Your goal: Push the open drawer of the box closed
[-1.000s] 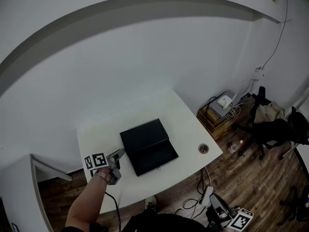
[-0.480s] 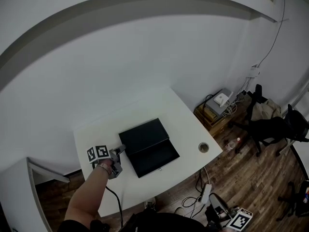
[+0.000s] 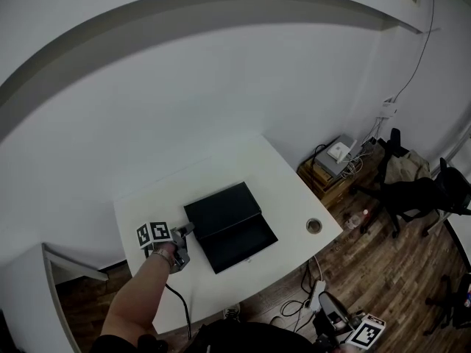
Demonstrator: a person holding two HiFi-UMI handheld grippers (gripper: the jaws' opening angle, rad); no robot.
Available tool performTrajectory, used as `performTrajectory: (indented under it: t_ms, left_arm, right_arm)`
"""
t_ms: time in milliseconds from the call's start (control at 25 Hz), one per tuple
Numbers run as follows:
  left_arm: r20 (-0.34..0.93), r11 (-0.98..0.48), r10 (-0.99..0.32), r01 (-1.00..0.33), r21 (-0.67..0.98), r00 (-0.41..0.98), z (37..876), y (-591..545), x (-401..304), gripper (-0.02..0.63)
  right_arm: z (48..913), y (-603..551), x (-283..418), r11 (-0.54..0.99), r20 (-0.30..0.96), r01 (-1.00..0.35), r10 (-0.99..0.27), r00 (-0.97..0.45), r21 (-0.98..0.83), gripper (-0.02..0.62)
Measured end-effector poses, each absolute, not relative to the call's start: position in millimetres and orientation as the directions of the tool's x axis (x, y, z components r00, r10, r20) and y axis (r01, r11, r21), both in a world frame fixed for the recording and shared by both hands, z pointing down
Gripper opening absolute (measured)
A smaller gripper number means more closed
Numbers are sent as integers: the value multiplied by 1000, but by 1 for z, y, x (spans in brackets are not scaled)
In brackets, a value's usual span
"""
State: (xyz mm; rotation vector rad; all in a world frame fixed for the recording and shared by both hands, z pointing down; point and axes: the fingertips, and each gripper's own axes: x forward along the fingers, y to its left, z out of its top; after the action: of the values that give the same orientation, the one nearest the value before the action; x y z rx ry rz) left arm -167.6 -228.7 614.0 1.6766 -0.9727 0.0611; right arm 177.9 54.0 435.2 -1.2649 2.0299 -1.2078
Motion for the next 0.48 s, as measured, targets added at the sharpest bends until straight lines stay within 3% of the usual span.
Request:
performTrajectory:
  t_ms: [280,480]
  left_arm:
    - [478,-30,-539,-583,812,694,616,-227,-170,91]
    - [449,-42,-554,-562,826,701,612,-230,-170,92]
  right_arm:
    - [461,27,162,181,134,-526,-852,-506,-831,22]
    - [500,-5,123,238,310,-677,-751,-583,-696,38]
